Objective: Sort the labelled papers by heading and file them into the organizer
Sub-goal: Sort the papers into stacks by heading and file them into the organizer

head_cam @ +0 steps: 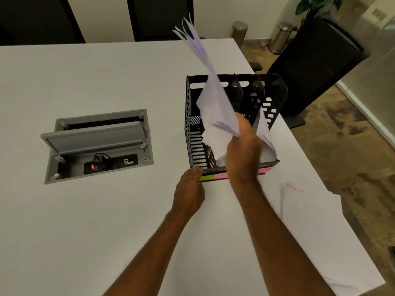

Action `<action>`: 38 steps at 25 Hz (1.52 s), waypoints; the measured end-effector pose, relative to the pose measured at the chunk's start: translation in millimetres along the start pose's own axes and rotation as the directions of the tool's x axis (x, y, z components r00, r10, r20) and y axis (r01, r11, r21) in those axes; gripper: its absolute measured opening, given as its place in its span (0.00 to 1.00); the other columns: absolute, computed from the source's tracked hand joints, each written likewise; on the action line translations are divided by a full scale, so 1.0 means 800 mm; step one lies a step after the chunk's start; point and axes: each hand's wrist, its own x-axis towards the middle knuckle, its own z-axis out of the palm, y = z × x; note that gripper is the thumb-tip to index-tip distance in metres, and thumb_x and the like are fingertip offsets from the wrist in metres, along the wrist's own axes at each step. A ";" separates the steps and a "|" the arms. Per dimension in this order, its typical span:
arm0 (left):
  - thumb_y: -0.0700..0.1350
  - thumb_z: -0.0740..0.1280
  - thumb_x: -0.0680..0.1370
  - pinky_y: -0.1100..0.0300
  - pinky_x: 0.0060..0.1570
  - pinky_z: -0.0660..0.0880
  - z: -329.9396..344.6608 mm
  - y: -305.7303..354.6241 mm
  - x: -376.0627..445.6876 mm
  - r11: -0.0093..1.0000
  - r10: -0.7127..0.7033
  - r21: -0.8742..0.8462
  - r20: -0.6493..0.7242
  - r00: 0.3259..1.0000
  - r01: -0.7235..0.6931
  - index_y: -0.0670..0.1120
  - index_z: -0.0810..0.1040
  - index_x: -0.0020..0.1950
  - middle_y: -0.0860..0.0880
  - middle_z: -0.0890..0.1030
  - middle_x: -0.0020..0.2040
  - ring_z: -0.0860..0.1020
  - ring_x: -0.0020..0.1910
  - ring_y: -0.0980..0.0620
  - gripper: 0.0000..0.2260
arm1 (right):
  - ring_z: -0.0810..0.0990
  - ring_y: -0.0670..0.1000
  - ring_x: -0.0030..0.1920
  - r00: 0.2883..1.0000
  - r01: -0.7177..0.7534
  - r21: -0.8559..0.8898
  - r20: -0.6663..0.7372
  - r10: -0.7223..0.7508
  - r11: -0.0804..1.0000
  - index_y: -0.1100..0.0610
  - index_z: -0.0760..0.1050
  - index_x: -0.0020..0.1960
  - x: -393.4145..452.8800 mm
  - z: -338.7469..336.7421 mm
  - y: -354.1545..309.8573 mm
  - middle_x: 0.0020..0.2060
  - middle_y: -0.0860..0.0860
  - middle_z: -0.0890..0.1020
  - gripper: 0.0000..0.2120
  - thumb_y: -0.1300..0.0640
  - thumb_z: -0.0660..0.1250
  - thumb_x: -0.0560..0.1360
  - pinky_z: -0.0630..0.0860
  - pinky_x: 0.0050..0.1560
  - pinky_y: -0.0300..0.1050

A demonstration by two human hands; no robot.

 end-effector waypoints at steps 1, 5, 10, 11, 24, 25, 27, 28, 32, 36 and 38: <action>0.37 0.64 0.80 0.54 0.75 0.61 0.001 -0.002 -0.002 0.999 0.014 0.038 0.004 1.000 -0.014 0.44 0.67 0.77 0.44 0.70 0.76 0.66 0.76 0.44 0.25 | 0.81 0.56 0.60 0.999 0.027 -0.035 0.034 -0.026 0.999 0.56 0.70 0.72 -0.004 0.017 0.002 0.61 0.57 0.81 0.22 0.65 0.64 0.79 0.82 0.55 0.46; 0.41 0.65 0.81 0.51 0.77 0.59 0.003 -0.014 -0.003 0.990 0.032 0.133 0.045 0.998 -0.038 0.47 0.62 0.80 0.48 0.65 0.79 0.61 0.79 0.45 0.27 | 0.70 0.56 0.66 0.959 0.167 -0.429 0.278 -0.046 0.888 0.50 0.71 0.71 -0.026 0.070 0.035 0.68 0.52 0.74 0.27 0.59 0.73 0.74 0.71 0.60 0.50; 0.44 0.65 0.82 0.51 0.78 0.59 0.005 -0.021 -0.003 0.987 0.047 0.149 0.055 0.997 -0.055 0.48 0.63 0.80 0.50 0.65 0.80 0.62 0.79 0.46 0.26 | 0.73 0.57 0.59 0.930 0.204 -0.481 0.366 -0.016 0.853 0.51 0.73 0.67 -0.029 0.087 0.056 0.59 0.55 0.77 0.24 0.46 0.72 0.74 0.71 0.56 0.52; 0.44 0.65 0.82 0.51 0.78 0.59 0.006 -0.021 -0.003 0.988 0.051 0.142 0.053 0.997 -0.058 0.48 0.63 0.79 0.50 0.65 0.79 0.62 0.79 0.47 0.26 | 0.73 0.58 0.59 0.933 0.191 -0.456 0.359 -0.017 0.869 0.53 0.73 0.66 -0.030 0.086 0.057 0.58 0.56 0.77 0.25 0.44 0.72 0.73 0.72 0.56 0.53; 0.43 0.65 0.82 0.52 0.77 0.58 0.009 -0.021 -0.003 0.991 0.008 0.136 0.083 0.997 -0.019 0.47 0.59 0.81 0.49 0.61 0.81 0.59 0.80 0.46 0.29 | 0.75 0.52 0.58 0.919 -0.024 -0.185 0.382 0.094 0.983 0.52 0.74 0.63 -0.084 0.045 0.116 0.59 0.53 0.77 0.20 0.49 0.74 0.74 0.80 0.55 0.49; 0.43 0.65 0.82 0.51 0.77 0.58 0.010 -0.018 -0.004 0.990 0.005 0.142 0.085 0.996 -0.017 0.48 0.58 0.81 0.49 0.60 0.81 0.58 0.80 0.46 0.29 | 0.75 0.51 0.56 0.922 -0.040 -0.180 0.373 0.106 0.983 0.52 0.74 0.61 -0.091 0.040 0.124 0.58 0.53 0.78 0.18 0.50 0.73 0.74 0.80 0.53 0.48; 0.43 0.65 0.82 0.50 0.77 0.58 0.010 -0.011 -0.013 0.986 0.026 0.160 0.059 0.998 -0.035 0.47 0.59 0.80 0.48 0.59 0.82 0.57 0.81 0.45 0.28 | 0.77 0.51 0.55 0.917 -0.094 -0.168 0.370 0.151 0.981 0.51 0.75 0.60 -0.108 0.024 0.141 0.58 0.52 0.78 0.14 0.51 0.72 0.76 0.81 0.53 0.47; 0.42 0.66 0.81 0.48 0.76 0.60 0.011 -0.008 -0.019 0.985 0.042 0.165 0.022 0.999 -0.045 0.46 0.62 0.80 0.46 0.60 0.81 0.59 0.80 0.44 0.28 | 0.78 0.51 0.56 0.914 -0.124 -0.159 0.367 0.175 0.980 0.50 0.75 0.59 -0.120 0.014 0.151 0.58 0.52 0.78 0.13 0.52 0.71 0.76 0.81 0.53 0.48; 0.40 0.69 0.78 0.49 0.70 0.67 0.049 0.006 -0.062 0.997 0.015 0.077 -0.079 0.997 -0.009 0.44 0.71 0.74 0.40 0.70 0.75 0.68 0.74 0.41 0.23 | 0.79 0.49 0.55 0.895 -0.278 -0.122 0.328 0.303 0.953 0.49 0.76 0.58 -0.178 -0.045 0.220 0.57 0.47 0.75 0.11 0.56 0.70 0.77 0.80 0.51 0.41; 0.41 0.66 0.81 0.55 0.70 0.69 0.115 0.031 -0.091 0.990 -0.016 -0.137 0.178 0.984 0.041 0.44 0.74 0.71 0.44 0.75 0.69 0.73 0.68 0.44 0.18 | 0.78 0.54 0.56 0.875 -0.415 -0.156 0.202 0.440 0.896 0.54 0.76 0.59 -0.200 -0.106 0.299 0.56 0.49 0.75 0.12 0.61 0.70 0.76 0.74 0.54 0.42; 0.43 0.66 0.81 0.58 0.64 0.73 0.152 0.057 -0.095 0.968 -0.059 -0.214 0.321 0.945 0.133 0.46 0.73 0.72 0.47 0.75 0.69 0.76 0.64 0.48 0.18 | 0.77 0.55 0.60 0.852 -0.477 -0.179 0.146 0.503 0.860 0.54 0.75 0.62 -0.195 -0.138 0.337 0.59 0.52 0.76 0.14 0.59 0.69 0.77 0.75 0.59 0.48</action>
